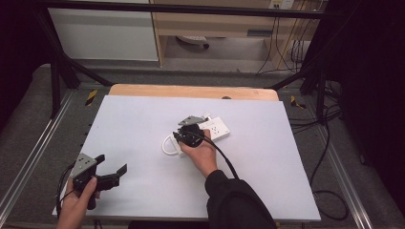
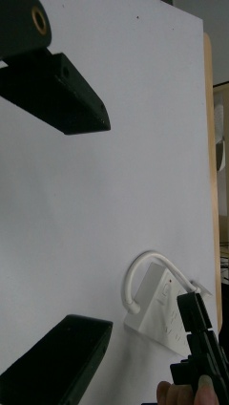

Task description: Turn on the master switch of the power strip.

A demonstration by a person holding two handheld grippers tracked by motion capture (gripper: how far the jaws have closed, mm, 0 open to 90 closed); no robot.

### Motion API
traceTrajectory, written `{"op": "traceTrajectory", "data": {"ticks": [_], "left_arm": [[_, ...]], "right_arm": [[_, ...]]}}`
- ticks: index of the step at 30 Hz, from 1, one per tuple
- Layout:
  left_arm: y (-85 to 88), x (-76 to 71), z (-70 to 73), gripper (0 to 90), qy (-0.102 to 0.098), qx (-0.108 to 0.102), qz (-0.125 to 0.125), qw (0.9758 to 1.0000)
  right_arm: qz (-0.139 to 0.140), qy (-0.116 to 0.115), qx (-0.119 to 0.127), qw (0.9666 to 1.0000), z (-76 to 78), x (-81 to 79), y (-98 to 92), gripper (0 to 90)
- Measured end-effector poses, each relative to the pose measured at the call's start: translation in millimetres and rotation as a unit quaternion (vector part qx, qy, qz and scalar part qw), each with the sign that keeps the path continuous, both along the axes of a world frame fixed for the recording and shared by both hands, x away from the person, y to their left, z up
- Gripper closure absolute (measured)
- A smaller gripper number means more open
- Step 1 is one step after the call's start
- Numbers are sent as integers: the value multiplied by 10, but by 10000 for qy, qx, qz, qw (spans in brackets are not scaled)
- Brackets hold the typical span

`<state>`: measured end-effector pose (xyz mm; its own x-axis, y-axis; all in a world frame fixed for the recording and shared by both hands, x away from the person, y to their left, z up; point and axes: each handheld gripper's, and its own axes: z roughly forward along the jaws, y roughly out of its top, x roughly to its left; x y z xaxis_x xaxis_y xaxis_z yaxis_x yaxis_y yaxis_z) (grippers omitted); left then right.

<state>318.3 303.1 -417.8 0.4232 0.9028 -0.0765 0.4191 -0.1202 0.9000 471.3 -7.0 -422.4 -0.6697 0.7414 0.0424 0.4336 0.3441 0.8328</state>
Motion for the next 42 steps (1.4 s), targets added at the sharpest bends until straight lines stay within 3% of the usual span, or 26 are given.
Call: {"op": "traceTrajectory", "data": {"ticks": [7,17,26,42], "left_arm": [[-3,-2,-1,64,-3,-7,1,10000],[-4,-3,-2,64,7,-5,2,10000],[-3,-4,-5,64,19,-19,0,10000],[-5,-3,-11,64,48,0,-1,10000]], "right_arm": [[-132,-8,21,9999,81,19,-73,418],[-210,155,21,9997,176,50,-177,130],[-280,153,21,9995,265,61,-299,99],[-280,138,192,9993,408,64,-503,142]]}}
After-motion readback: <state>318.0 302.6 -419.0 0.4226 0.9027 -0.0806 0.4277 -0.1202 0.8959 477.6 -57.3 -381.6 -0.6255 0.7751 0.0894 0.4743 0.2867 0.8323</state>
